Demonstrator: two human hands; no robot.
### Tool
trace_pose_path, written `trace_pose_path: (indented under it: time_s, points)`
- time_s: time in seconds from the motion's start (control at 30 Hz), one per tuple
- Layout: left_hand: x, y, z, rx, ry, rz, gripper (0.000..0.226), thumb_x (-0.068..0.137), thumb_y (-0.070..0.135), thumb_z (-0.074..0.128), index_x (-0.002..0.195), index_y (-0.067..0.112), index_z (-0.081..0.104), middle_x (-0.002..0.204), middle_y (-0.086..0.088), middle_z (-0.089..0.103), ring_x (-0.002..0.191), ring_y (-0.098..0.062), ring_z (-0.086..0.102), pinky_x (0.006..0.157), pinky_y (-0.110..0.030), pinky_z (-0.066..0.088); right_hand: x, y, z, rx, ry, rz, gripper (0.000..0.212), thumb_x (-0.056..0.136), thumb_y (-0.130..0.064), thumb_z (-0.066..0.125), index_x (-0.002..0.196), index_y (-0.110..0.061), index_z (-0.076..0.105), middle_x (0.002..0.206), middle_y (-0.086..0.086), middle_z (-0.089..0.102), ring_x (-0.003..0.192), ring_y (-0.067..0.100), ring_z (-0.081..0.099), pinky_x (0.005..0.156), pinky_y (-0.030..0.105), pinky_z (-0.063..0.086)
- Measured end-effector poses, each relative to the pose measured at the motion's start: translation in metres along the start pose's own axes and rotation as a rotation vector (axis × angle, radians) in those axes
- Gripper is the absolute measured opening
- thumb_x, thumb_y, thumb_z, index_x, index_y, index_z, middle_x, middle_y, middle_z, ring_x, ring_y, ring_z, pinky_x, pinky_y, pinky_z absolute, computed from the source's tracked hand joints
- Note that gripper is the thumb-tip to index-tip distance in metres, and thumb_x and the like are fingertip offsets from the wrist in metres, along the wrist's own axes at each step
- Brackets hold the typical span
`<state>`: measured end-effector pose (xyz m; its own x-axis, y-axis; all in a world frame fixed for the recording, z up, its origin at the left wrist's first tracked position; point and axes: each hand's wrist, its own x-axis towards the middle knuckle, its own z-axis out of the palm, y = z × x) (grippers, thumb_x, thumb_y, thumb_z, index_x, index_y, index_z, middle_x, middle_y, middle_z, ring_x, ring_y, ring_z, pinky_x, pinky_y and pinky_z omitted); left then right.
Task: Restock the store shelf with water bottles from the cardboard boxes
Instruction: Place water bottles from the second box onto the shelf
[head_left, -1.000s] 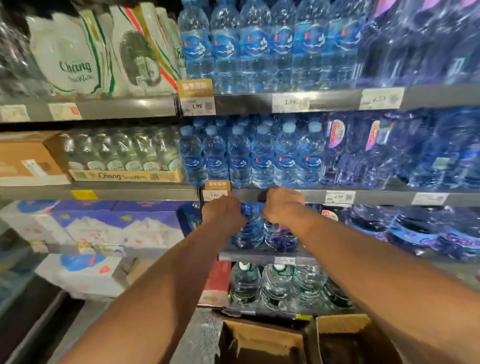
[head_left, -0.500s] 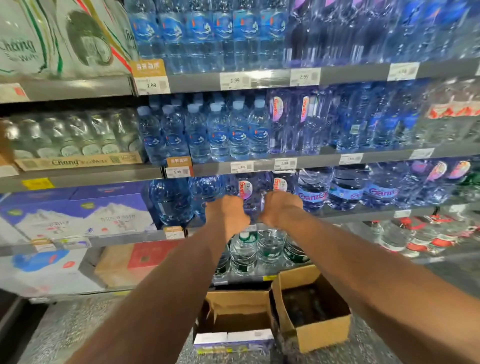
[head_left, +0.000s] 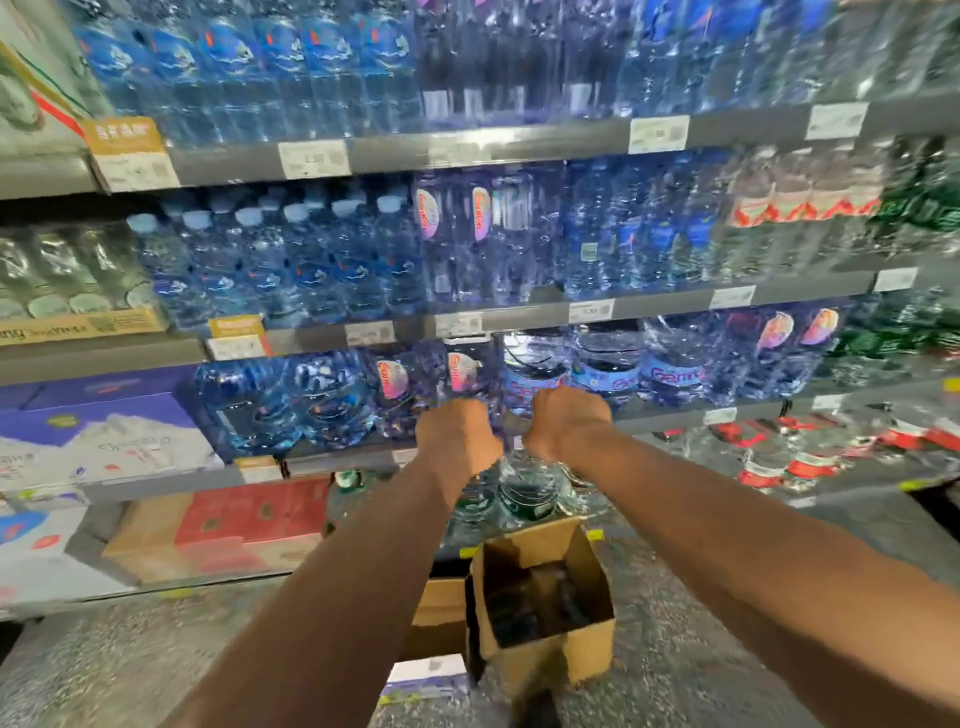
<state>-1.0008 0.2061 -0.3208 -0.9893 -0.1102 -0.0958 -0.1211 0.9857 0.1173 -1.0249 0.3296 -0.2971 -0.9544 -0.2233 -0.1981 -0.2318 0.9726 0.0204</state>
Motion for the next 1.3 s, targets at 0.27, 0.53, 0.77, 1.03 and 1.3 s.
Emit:
trace_pose_path:
  time_s: [0.27,0.53,0.77,1.03,1.3]
  points:
    - [0.006,0.077,0.050,0.111,0.033,0.006,0.029,0.087,0.032,0.050,0.106,0.015,0.064,0.105,-0.007,0.066,0.100,-0.030,0.063,0.076,-0.032,0.048,0.009,0.079,0.033,-0.046,-0.031,-0.056,0.049,0.087,-0.034,0.051,0.133,-0.018,0.046,0.122,0.005,0.057,0.113,0.026,0.056,0.082,0.032,0.046]
    - [0.015,0.072,0.096,0.162,-0.131,-0.023,0.036,0.089,0.033,0.050,0.118,0.013,0.058,0.113,-0.006,0.062,0.098,-0.027,0.063,0.066,-0.032,0.039,0.028,0.081,0.082,0.021,-0.095,-0.077,0.032,0.084,-0.026,0.054,0.113,-0.015,0.058,0.112,0.004,0.062,0.103,0.025,0.060,0.070,0.031,0.039]
    - [0.035,0.047,0.140,0.070,-0.289,-0.001,0.028,0.084,0.029,0.050,0.106,0.015,0.061,0.096,-0.003,0.062,0.089,-0.027,0.062,0.060,-0.031,0.040,0.049,0.068,0.128,0.051,-0.230,-0.039,0.025,0.081,-0.030,0.056,0.101,-0.016,0.063,0.104,0.002,0.064,0.097,0.024,0.062,0.067,0.030,0.040]
    - [0.060,0.029,0.185,0.035,-0.379,0.036,0.033,0.083,0.029,0.051,0.113,0.016,0.057,0.108,-0.005,0.062,0.094,-0.026,0.061,0.062,-0.030,0.041,0.076,0.071,0.181,0.110,-0.277,-0.005,0.016,0.077,-0.026,0.055,0.090,-0.019,0.061,0.093,0.002,0.065,0.086,0.024,0.063,0.062,0.029,0.040]
    - [0.089,0.036,0.263,-0.024,-0.545,-0.072,0.016,0.086,0.033,0.052,0.089,0.017,0.050,0.073,0.002,0.045,0.075,-0.023,0.052,0.062,-0.030,0.040,0.119,0.095,0.264,0.038,-0.428,-0.068,0.033,0.085,-0.030,0.053,0.115,-0.019,0.055,0.107,0.005,0.062,0.100,0.028,0.060,0.071,0.033,0.046]
